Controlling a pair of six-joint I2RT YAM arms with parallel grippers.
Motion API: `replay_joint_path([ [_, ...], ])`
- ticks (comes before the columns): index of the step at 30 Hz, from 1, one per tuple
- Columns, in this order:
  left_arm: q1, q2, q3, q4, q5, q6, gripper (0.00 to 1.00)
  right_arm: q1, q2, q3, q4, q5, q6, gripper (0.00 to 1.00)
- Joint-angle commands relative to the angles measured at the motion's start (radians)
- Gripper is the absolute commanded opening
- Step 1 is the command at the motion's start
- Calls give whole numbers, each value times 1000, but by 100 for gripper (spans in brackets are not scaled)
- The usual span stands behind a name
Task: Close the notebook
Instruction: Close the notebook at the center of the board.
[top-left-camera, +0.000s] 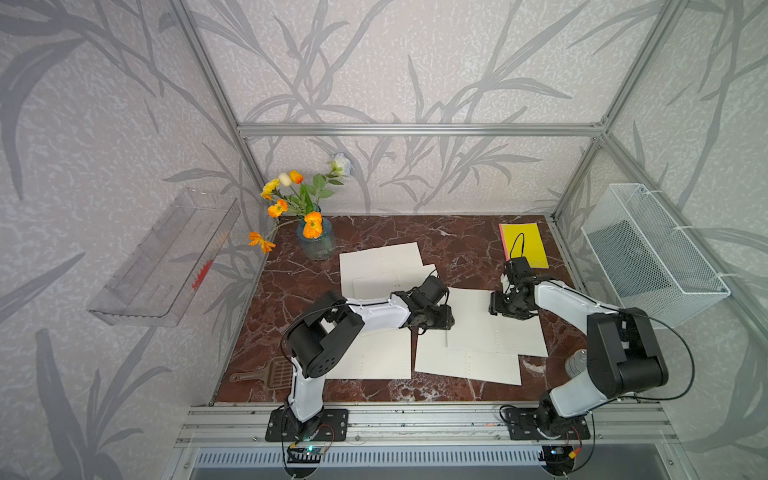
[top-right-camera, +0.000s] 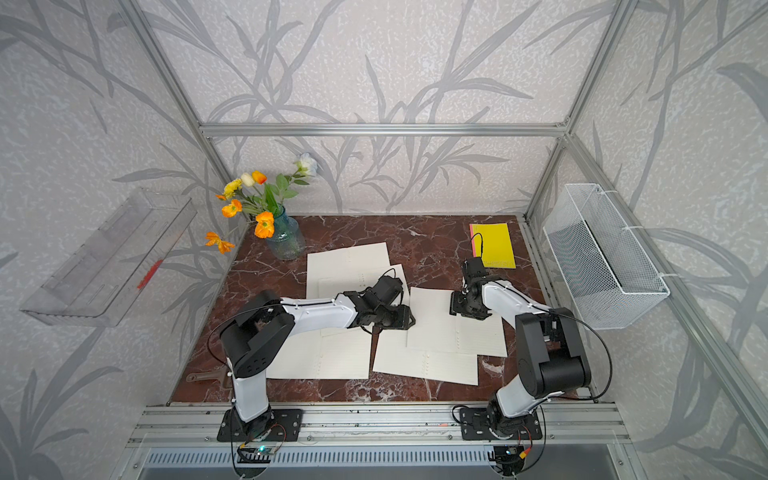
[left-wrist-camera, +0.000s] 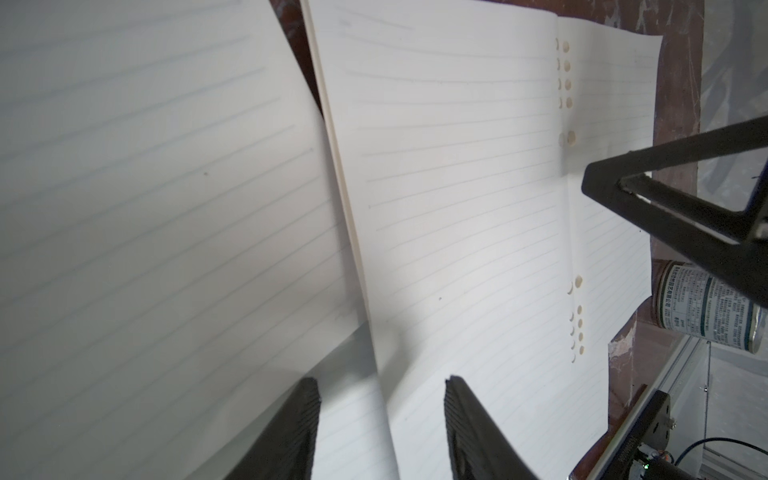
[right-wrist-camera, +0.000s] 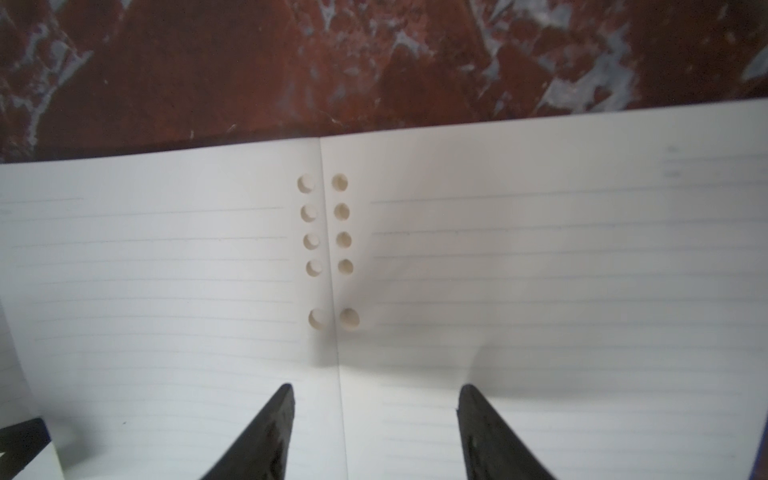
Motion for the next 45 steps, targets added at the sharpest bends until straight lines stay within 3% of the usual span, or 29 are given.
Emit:
replay_joint_path([
  [1, -11, 23, 30, 11, 21, -14, 49, 1, -1, -7, 5, 4, -10, 62],
  [27, -16, 12, 6, 123, 107, -32, 40, 1, -1, -15, 13, -14, -13, 62],
  [45, -16, -5, 8, 97, 90, -24, 7, 1, -22, -22, 13, -26, -13, 62],
])
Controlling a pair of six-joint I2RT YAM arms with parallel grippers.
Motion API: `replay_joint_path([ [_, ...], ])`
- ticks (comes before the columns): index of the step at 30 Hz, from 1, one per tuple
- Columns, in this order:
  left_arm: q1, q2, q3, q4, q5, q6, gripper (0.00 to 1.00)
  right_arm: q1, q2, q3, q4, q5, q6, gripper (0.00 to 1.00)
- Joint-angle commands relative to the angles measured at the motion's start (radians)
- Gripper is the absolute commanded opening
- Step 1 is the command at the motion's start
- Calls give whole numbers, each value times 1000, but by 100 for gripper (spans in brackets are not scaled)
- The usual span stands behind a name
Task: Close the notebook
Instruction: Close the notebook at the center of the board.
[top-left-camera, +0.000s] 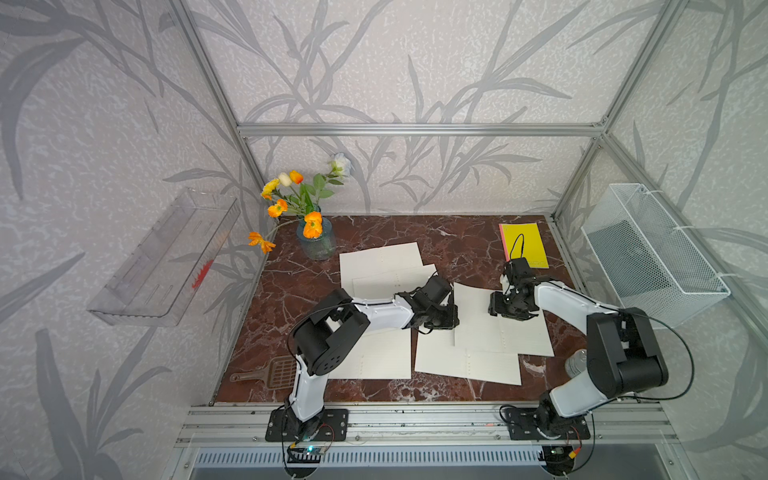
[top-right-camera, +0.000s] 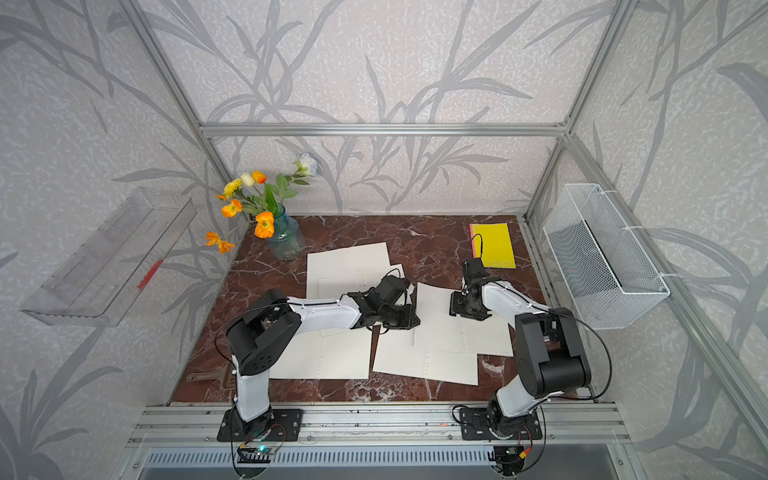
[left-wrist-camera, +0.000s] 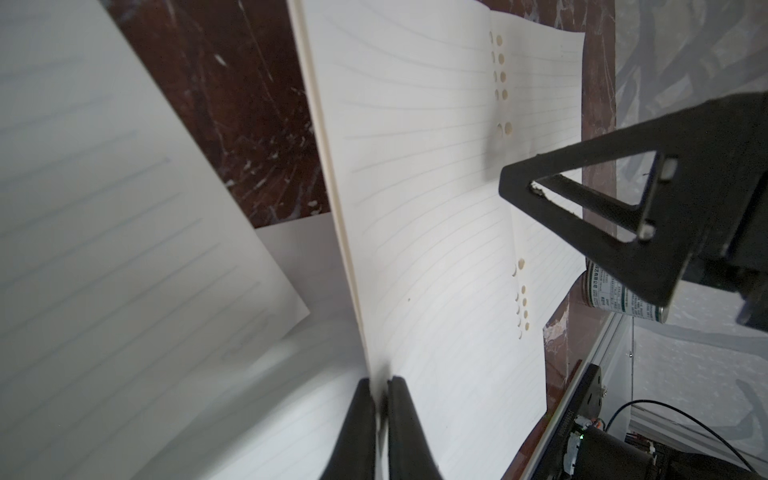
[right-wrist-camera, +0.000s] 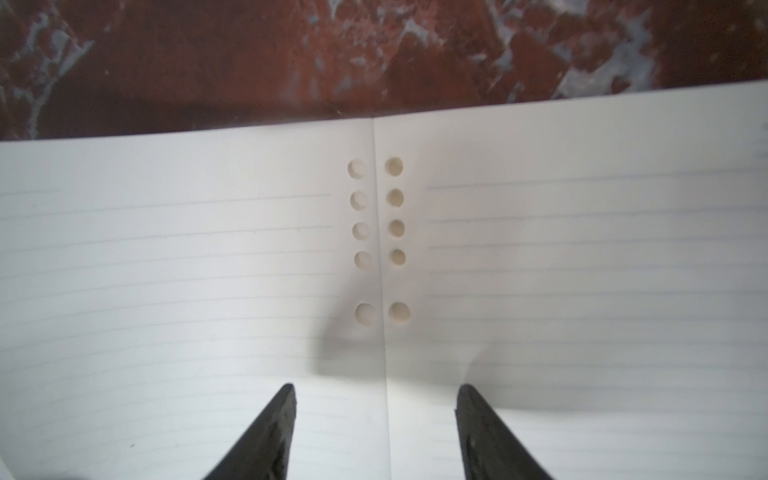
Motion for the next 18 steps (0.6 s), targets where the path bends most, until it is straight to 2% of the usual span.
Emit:
replay_joint_path([
  [1, -6, -37, -6, -18, -14, 16, 6, 1, -26, -12, 4, -15, -10, 62],
  [6, -3, -43, 20, -77, -29, 40, 0, 1, -44, -18, 2, -23, -7, 62],
  [18, 60, -127, -37, -111, -30, 69, 0, 1, -97, -1, -8, -54, -10, 62],
])
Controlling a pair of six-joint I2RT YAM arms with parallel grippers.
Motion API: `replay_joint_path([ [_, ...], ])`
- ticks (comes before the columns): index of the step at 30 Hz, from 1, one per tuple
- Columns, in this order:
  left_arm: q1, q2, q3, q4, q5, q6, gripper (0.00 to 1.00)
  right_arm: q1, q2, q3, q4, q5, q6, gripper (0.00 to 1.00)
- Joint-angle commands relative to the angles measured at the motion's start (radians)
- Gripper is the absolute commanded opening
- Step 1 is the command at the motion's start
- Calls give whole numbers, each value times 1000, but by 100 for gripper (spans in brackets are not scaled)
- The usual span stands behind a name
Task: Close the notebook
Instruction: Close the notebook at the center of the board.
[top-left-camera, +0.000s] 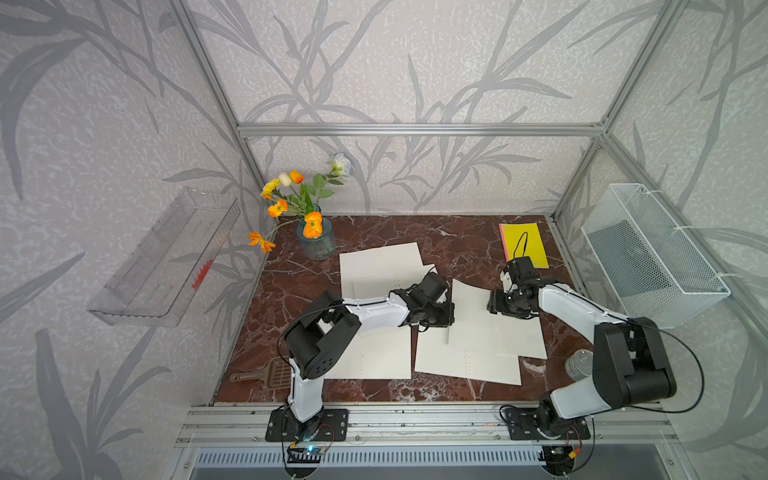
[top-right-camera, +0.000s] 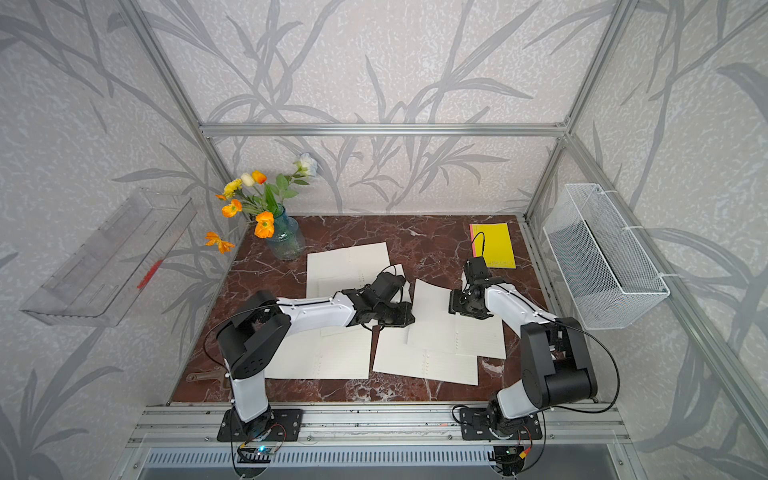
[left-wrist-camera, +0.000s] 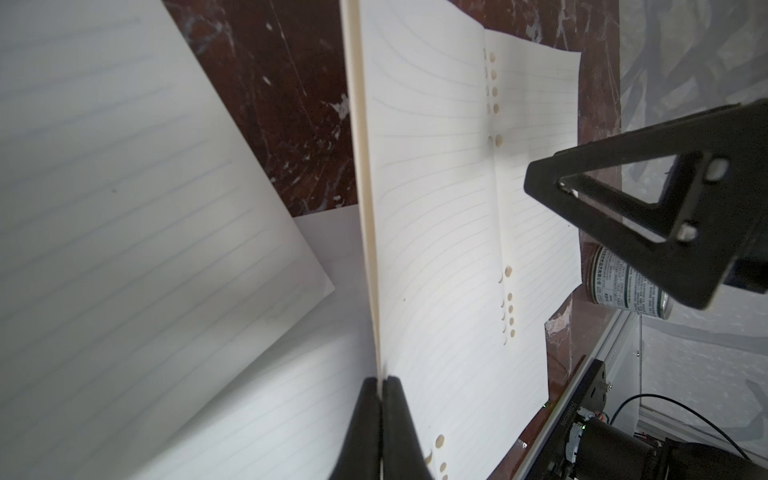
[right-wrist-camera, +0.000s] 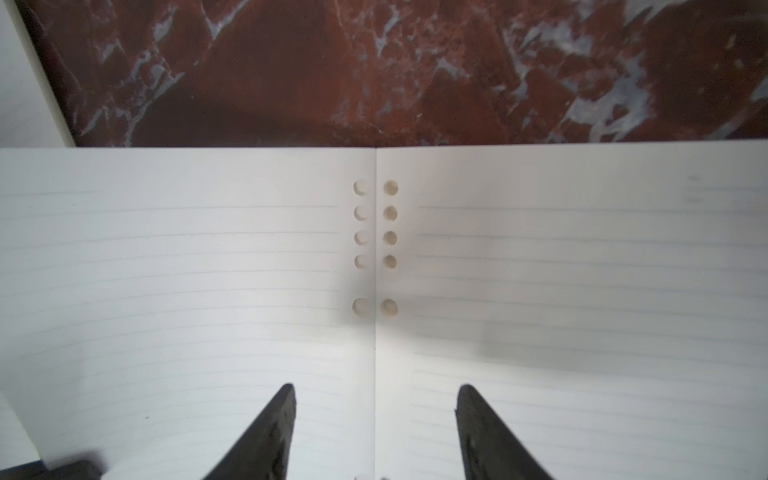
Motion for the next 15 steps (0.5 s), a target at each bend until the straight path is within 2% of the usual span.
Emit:
replay_joint_path([
  [1, 31, -67, -34, -33, -15, 34, 0, 1, -33, 8, -16, -12, -8, 62],
  [15, 156, -255, -208, -73, -40, 62, 0, 1, -26, 38, -23, -19, -32, 63],
])
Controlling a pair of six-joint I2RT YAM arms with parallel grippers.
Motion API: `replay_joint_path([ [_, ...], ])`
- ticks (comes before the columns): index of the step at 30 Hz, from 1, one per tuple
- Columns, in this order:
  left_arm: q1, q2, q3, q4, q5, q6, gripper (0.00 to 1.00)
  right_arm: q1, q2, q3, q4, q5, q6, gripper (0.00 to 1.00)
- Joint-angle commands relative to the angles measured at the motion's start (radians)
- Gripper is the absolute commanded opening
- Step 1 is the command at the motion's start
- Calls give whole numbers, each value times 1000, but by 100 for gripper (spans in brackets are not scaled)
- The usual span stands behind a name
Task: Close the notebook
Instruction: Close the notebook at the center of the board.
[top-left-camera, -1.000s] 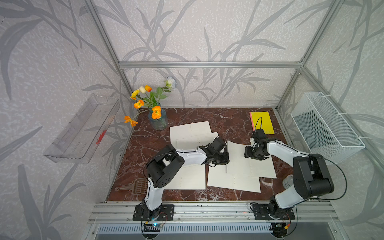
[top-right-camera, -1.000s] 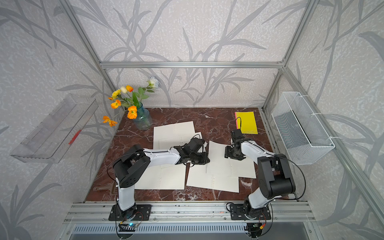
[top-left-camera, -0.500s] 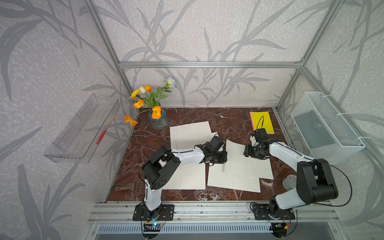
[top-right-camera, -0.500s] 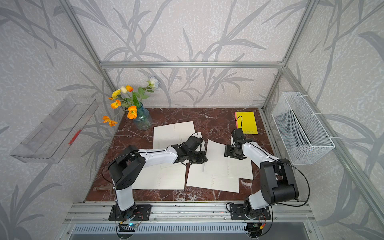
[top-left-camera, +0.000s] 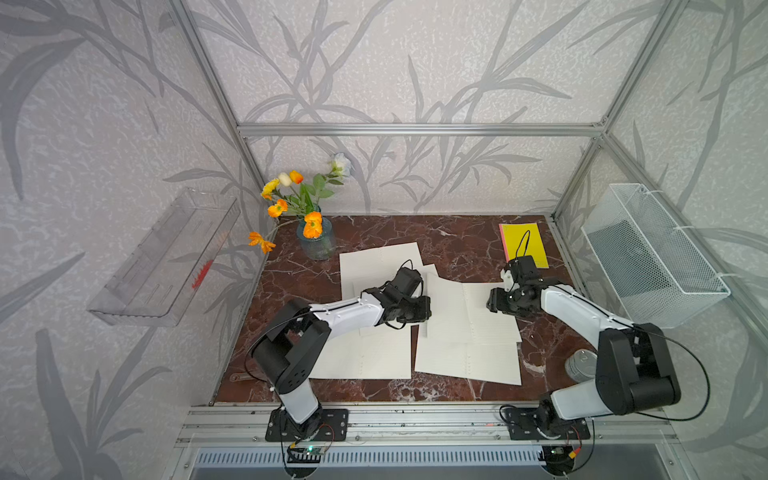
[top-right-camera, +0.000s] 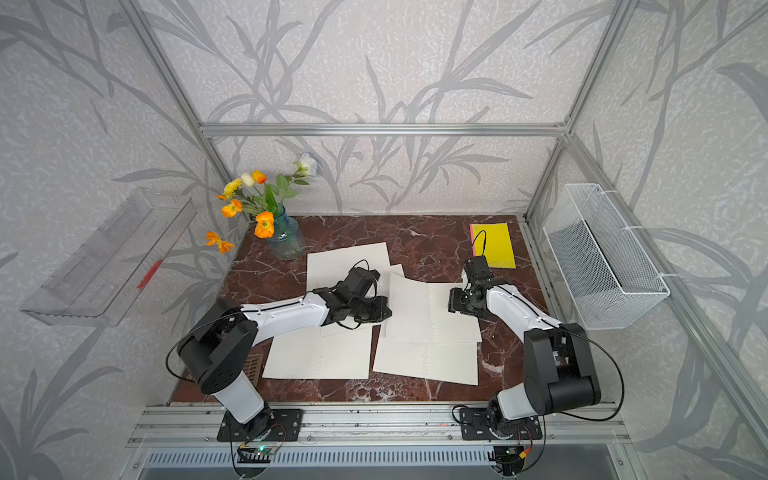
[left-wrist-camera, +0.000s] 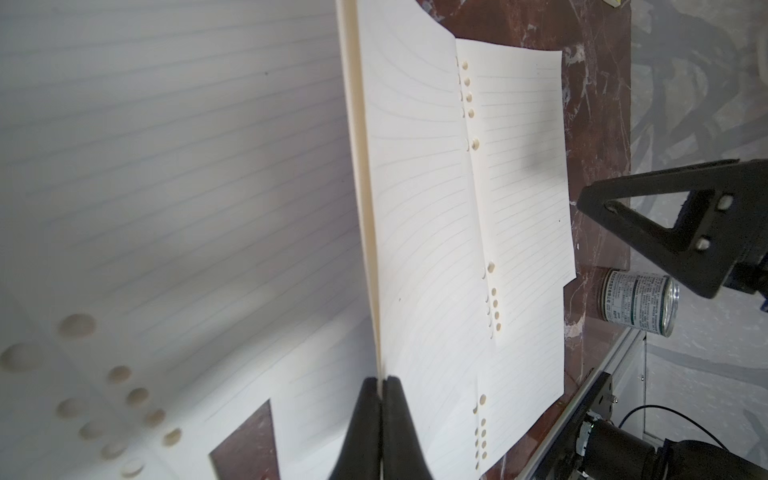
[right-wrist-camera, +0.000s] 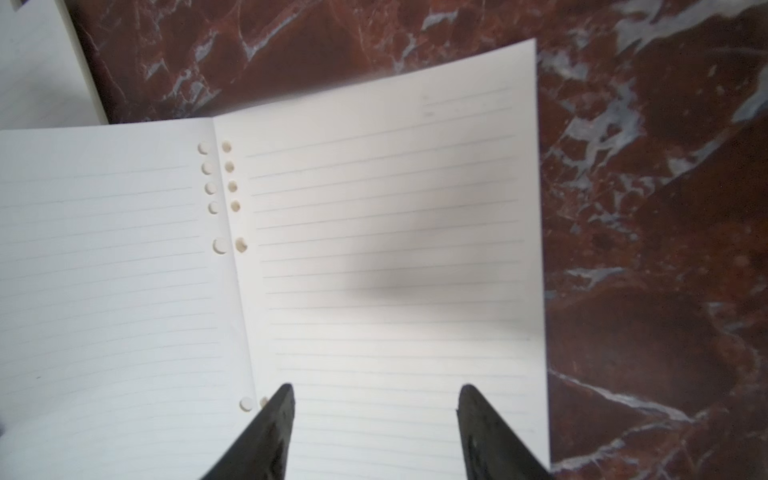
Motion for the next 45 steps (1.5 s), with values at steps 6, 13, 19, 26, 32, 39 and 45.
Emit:
replay_joint_path([
  [6, 83, -154, -73, -117, -64, 75, 0, 2, 32, 59, -10, -21, -25, 63],
  [13, 138, -253, -106, -219, -90, 129, 0, 23, 104, 112, -4, -45, -54, 63],
  [19, 177, -310, -106, -269, -92, 157, 1, 54, 166, 145, 18, -87, -61, 64],
  [26, 185, -289, -83, -230, -54, 145, 17, 124, 225, 164, 39, -98, -40, 64],
  [32, 185, -264, -72, -194, -27, 135, 23, 145, 230, 150, 62, -100, -15, 64],
  [39, 184, -306, -99, -111, -36, 141, 27, 148, 229, 128, 71, -89, -3, 63],
  [45, 182, -362, -164, 14, -49, 143, 30, 149, 218, 110, 78, -94, 6, 63],
])
